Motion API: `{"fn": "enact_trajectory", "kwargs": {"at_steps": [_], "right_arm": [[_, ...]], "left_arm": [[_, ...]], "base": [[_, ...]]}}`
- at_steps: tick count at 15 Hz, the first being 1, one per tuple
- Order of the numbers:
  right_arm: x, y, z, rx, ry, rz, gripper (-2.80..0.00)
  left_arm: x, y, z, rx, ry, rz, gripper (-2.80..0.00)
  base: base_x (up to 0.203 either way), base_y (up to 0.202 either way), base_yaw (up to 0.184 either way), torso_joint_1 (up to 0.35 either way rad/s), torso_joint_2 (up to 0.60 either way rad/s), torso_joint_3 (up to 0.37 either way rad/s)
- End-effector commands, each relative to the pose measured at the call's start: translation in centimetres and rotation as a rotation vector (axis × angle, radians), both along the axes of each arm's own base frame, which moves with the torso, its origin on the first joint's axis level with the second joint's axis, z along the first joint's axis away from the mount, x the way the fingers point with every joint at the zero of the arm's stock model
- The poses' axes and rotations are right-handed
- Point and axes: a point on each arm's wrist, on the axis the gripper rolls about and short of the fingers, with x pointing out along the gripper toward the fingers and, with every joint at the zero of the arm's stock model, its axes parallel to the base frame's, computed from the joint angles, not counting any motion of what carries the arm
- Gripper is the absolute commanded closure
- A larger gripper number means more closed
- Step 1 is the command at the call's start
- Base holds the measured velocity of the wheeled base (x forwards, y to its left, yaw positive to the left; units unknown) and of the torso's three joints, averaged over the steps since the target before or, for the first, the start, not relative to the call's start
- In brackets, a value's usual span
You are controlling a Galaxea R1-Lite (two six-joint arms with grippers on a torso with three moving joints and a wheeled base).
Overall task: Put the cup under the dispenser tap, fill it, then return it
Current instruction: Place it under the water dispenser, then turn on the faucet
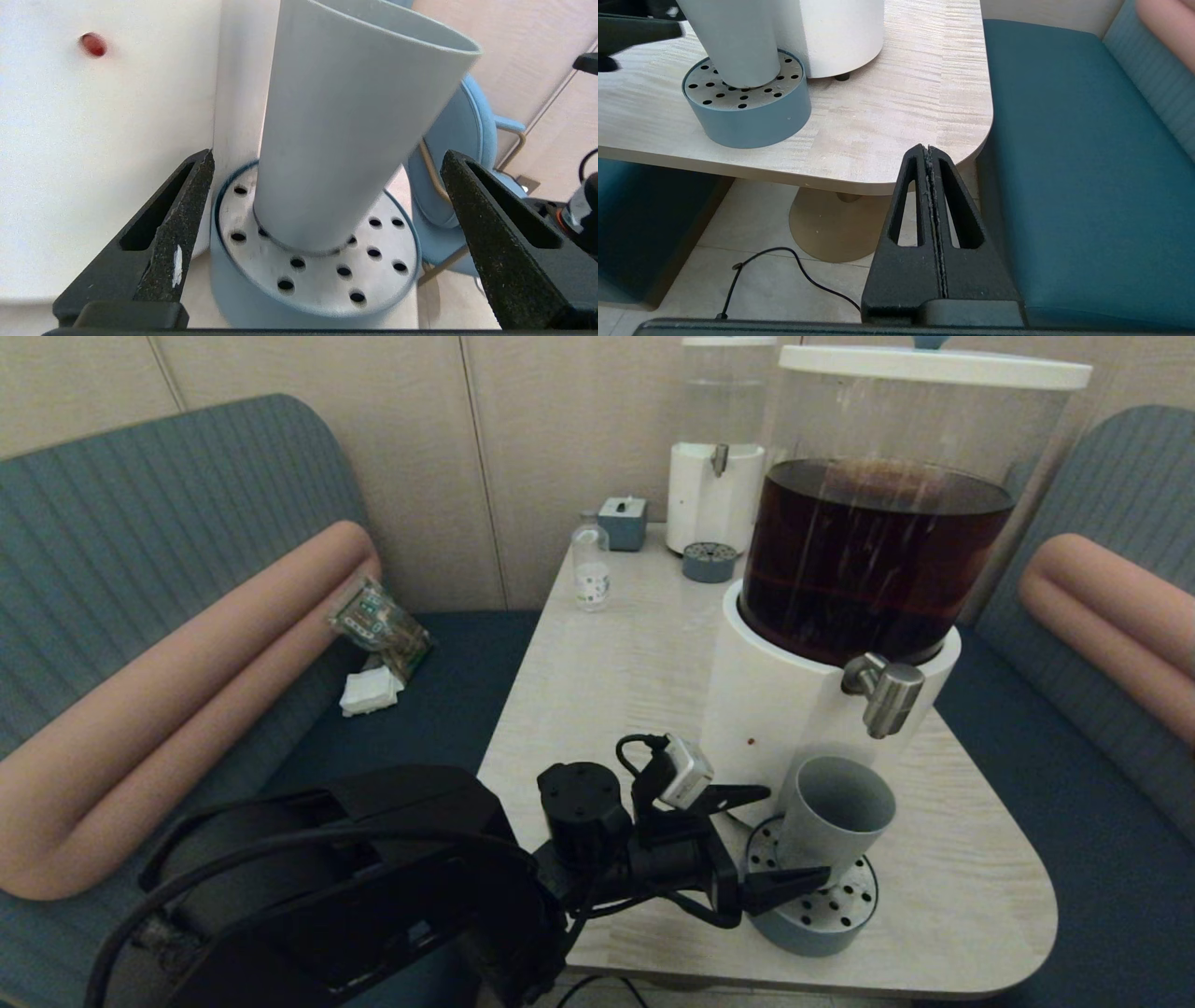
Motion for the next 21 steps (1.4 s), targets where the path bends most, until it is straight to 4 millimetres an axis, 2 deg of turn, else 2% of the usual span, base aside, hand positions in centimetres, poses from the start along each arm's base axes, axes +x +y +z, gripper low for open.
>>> {"fn": "enact_trajectory", "kwargs": {"at_steps": [1, 7, 12, 14, 18, 19, 21], "right_arm": [[0.0, 0.0, 0.0, -0.001, -0.002, 0.001, 0.00], [0.0, 0.0, 0.0, -0.001, -0.001, 0.001, 0.00], [0.0, 0.0, 0.0, -0.001, -0.002, 0.001, 0.00], [0.0, 0.0, 0.0, -0.001, -0.002, 0.001, 0.00], [0.0, 0.0, 0.0, -0.001, -0.002, 0.001, 0.00], [0.0, 0.0, 0.0, -0.001, -0.002, 0.002, 0.00], [0.0, 0.0, 0.0, -0.001, -0.002, 0.000, 0.00]], "left_arm": [[-0.5, 0.9, 1.1, -0.005, -0.009, 0.004, -2.80], [-2.8, 5.2, 3.6, 0.025, 0.011, 0.052, -2.80], [-5.6, 9.5, 4.8, 0.056, 0.060, 0.210, -2.80], [-6.3, 10.9, 6.9, 0.011, 0.036, 0.298, -2.80], [-8.0, 14.9, 11.3, -0.163, 0.042, 0.606, -2.80], [-8.6, 15.9, 12.1, -0.198, 0.044, 0.646, 0.00], [-9.7, 18.0, 13.0, -0.239, 0.039, 0.706, 0.00]], "base": [[0.000, 0.000, 0.000, 0.000, 0.00, 0.000], [0.000, 0.000, 0.000, 0.000, 0.00, 0.000], [0.000, 0.000, 0.000, 0.000, 0.00, 0.000], [0.000, 0.000, 0.000, 0.000, 0.00, 0.000], [0.000, 0.000, 0.000, 0.000, 0.00, 0.000], [0.000, 0.000, 0.000, 0.000, 0.00, 0.000], [0.000, 0.000, 0.000, 0.000, 0.00, 0.000]]}}
